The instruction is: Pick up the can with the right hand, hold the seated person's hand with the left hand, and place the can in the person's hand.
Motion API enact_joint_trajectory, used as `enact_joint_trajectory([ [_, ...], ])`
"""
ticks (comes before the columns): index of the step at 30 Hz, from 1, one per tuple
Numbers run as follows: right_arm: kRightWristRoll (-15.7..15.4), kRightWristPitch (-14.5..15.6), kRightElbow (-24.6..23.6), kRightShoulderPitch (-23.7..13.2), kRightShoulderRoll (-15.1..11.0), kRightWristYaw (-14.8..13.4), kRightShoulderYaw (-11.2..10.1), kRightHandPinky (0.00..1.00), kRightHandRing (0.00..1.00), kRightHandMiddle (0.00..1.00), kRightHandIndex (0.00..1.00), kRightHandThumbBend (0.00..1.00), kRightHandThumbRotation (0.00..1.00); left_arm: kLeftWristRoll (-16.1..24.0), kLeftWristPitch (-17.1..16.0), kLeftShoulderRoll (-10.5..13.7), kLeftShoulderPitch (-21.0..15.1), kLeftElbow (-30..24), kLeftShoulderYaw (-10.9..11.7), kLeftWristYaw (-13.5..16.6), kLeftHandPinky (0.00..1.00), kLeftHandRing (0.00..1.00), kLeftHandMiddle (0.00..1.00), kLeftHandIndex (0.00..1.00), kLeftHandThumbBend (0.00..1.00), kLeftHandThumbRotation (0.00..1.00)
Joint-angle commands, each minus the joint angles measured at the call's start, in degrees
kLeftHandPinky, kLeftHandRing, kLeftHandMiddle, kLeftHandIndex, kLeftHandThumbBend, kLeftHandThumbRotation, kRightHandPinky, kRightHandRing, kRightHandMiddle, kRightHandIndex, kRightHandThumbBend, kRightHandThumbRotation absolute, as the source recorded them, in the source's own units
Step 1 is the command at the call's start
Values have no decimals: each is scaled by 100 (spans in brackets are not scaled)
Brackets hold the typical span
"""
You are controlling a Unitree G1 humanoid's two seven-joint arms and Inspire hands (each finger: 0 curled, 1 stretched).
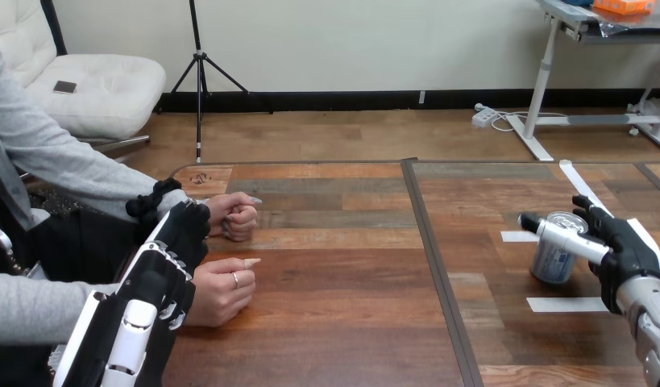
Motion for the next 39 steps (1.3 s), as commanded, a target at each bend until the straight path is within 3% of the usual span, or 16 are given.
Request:
enact_joint_trajectory([
  [1, -68, -49, -81, -166, -27, -71, 95, 99, 100, 99, 97, 100, 22, -56, -109, 25, -330, -54, 96, -36, 100, 98, 95, 93, 46, 88],
  [7, -275, -94, -85, -151, -78, -219, 259, 98, 98, 97, 96, 100, 17, -64, -115, 0, -340, -46, 94, -40, 100, 97, 95, 93, 47, 89],
  [22, -369, -219, -89, -116, -114, -388, 300, 95, 93, 91, 92, 100, 3, -88, -64, 15, -325, -94, 89, -33, 100, 97, 94, 92, 48, 90],
  [39, -444, -69, -94, -163, -155, -623, 363, 83, 83, 82, 84, 95, 0, -109, -66, 1, -322, -93, 78, -44, 100, 97, 95, 94, 48, 92],
])
